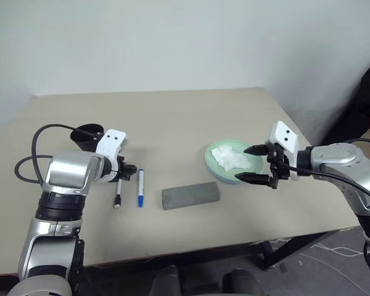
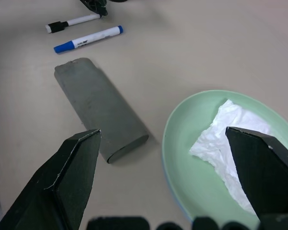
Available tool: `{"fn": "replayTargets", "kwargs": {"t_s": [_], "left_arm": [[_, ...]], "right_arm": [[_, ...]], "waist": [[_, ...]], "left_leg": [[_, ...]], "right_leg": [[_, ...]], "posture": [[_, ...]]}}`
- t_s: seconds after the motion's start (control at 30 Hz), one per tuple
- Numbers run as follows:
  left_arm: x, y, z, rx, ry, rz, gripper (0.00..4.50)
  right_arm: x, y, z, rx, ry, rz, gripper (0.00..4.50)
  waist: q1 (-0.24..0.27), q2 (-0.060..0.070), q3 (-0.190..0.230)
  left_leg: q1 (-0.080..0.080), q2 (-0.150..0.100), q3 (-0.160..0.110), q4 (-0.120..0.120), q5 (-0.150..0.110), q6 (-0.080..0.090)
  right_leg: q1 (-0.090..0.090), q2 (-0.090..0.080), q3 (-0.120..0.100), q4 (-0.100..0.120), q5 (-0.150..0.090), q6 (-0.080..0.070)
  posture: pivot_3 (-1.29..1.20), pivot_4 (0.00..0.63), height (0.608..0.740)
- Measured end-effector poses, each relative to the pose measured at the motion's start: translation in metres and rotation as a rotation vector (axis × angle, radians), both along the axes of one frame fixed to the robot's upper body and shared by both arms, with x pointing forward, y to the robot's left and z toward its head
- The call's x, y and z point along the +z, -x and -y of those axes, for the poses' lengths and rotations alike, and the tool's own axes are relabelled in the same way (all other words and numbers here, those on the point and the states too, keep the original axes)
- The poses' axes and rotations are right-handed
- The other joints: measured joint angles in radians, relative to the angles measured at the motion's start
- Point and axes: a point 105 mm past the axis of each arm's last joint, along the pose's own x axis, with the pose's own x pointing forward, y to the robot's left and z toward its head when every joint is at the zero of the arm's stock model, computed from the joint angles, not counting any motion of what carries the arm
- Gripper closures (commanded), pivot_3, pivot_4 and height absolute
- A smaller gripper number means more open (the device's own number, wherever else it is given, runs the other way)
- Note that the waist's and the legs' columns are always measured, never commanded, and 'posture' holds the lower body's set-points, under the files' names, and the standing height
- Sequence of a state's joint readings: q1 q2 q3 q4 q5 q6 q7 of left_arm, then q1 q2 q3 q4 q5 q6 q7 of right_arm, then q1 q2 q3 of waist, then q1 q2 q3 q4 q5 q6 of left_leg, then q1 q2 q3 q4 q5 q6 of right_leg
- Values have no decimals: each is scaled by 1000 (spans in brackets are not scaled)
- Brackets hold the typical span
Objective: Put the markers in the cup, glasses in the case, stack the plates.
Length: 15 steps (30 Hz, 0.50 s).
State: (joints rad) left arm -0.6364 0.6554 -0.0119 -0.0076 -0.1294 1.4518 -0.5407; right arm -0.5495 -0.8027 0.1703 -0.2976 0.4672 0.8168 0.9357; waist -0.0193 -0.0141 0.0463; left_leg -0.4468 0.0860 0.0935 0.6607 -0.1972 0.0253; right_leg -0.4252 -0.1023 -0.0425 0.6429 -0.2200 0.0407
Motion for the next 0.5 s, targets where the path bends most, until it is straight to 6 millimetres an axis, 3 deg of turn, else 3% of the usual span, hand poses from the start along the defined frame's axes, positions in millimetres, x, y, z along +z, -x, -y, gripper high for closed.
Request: {"fn": "replayTargets", "kwargs": {"t_s": [0.03, 0.5], "left_arm": [[0, 1, 0, 12, -11, -2, 1207], [-6, 8, -16, 162, -31, -33, 1207]], "right_arm": [[0, 0, -1, 5, -1, -4, 0], [4, -2, -4, 22, -3, 9, 0]], "waist": [[0, 0, 0], [0, 0, 0]], "left_leg": [[0, 0, 0, 0, 0, 0], [0, 0, 0, 0, 0, 0]], "right_leg": [[0, 0, 0, 0, 0, 0], [0, 0, 0, 0, 0, 0]], "posture": [[0, 0, 740], [0, 0, 740]]}}
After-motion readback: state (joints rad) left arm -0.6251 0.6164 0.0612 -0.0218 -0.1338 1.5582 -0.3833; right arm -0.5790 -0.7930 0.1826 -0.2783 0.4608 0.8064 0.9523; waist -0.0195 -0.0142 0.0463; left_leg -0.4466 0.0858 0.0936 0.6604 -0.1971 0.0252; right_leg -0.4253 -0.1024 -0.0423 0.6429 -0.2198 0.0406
